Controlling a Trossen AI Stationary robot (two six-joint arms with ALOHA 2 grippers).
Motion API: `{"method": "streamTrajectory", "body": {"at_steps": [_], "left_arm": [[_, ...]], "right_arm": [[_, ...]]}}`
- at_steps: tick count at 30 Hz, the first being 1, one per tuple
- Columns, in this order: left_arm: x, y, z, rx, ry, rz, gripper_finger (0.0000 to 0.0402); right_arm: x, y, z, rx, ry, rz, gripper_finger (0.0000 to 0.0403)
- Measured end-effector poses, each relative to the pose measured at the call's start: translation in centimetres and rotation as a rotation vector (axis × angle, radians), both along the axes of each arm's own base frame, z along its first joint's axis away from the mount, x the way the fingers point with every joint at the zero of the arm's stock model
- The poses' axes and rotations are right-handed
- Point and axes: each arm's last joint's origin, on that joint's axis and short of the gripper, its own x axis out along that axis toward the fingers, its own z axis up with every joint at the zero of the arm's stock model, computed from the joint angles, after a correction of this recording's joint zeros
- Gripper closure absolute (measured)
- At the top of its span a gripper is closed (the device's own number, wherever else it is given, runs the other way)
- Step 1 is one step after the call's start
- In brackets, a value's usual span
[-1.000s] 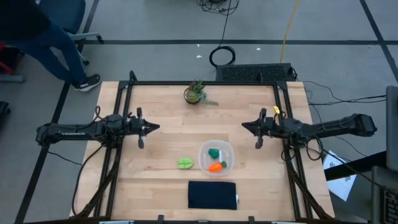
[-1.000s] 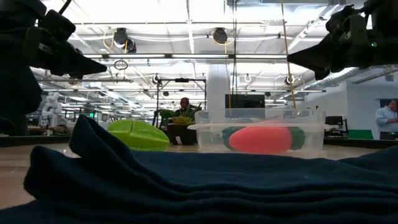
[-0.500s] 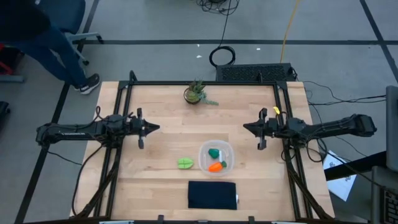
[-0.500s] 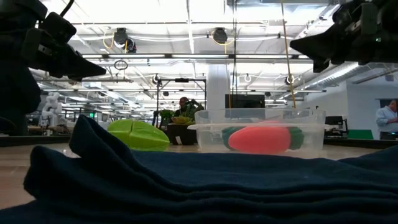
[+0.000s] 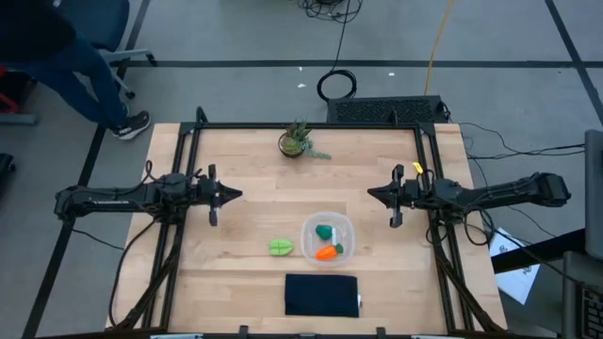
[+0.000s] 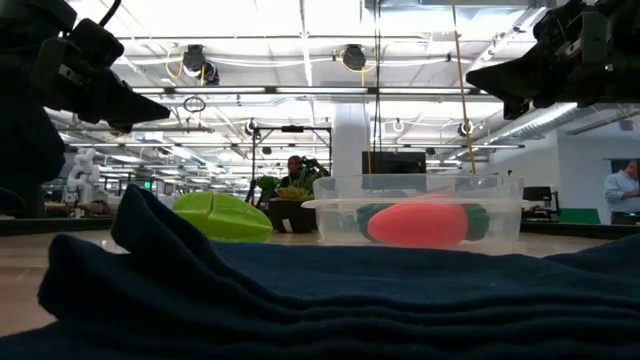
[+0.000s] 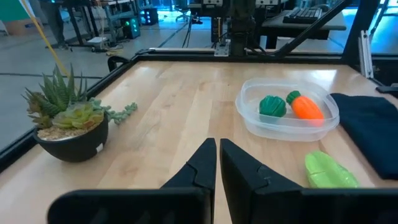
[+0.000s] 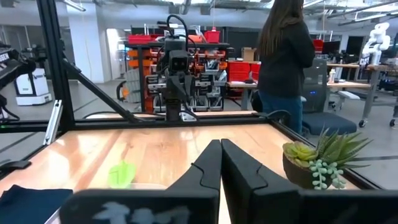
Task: Pick and placing Produce into tupperware
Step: Put the green starfruit into the transparent container
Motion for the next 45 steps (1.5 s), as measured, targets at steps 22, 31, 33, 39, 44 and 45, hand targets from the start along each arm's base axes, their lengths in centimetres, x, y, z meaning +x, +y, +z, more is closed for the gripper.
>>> {"method": "streamTrajectory", "body": {"at_steps": [22, 31, 33, 39, 44, 45], "left_arm": [[7.0, -2.9, 7.4, -0.040, 0.237, -0.157, 0.0376], [10.8, -5.6, 7.4, -0.011, 0.450, -0.184, 0.0376], [11.6, -5.9, 7.7, -0.009, 0.497, -0.182, 0.0376], [13.1, -6.3, 8.4, -0.005, 0.590, -0.193, 0.0375], [13.7, -6.5, 8.5, -0.015, 0.605, -0.215, 0.0375], [13.8, -6.6, 8.5, -0.025, 0.601, -0.218, 0.0375]], "right_arm": [[0.0, 0.0, 0.1, -0.011, -0.014, -0.002, 0.0403], [0.0, 0.0, 0.1, -0.006, -0.014, -0.002, 0.0403], [0.0, 0.0, 0.1, -0.006, -0.014, -0.002, 0.0403], [0.0, 0.0, 0.1, -0.003, -0.015, -0.002, 0.0403], [0.0, 0.0, 0.1, 0.004, -0.016, -0.001, 0.0403], [0.0, 0.0, 0.1, 0.004, -0.015, -0.001, 0.0403]]}}
